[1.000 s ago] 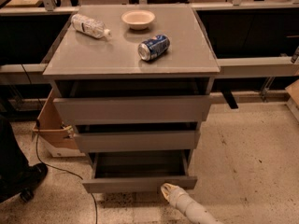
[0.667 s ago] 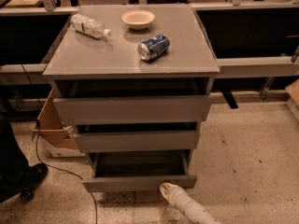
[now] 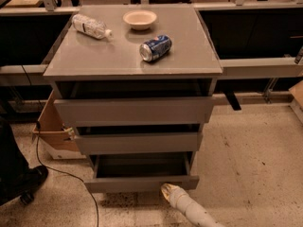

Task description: Close bottom drawer

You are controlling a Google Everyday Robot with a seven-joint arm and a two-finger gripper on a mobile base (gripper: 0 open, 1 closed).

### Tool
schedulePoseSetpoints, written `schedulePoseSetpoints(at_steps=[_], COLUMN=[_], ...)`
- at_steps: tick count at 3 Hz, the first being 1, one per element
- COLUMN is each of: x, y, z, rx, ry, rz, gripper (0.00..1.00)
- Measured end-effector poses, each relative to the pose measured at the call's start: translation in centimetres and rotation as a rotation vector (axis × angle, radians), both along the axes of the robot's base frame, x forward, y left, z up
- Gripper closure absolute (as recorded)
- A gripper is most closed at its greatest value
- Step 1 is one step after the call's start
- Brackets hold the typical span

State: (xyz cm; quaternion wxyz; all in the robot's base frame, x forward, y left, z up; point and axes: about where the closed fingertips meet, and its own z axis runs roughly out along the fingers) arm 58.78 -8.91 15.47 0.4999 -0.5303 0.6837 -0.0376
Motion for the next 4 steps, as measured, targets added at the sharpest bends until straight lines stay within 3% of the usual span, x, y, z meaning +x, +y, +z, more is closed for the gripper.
schedulePoseSetpoints(at_steps=[1,2,3,4], x=[0.5,0.5,-0.5,-2.5], y=[-0.1,-0.1,-1.3,-0.3], z=[-0.6,-0.6,-1.6,-1.7], rx=[-0.045,-0.045,-0.104,-0.277], ry=[-0.016,-0.016,-0.002,-0.009], rz=[0.016,0.016,0.018,0.129], gripper=[1.00,1.00,1.00,1.00])
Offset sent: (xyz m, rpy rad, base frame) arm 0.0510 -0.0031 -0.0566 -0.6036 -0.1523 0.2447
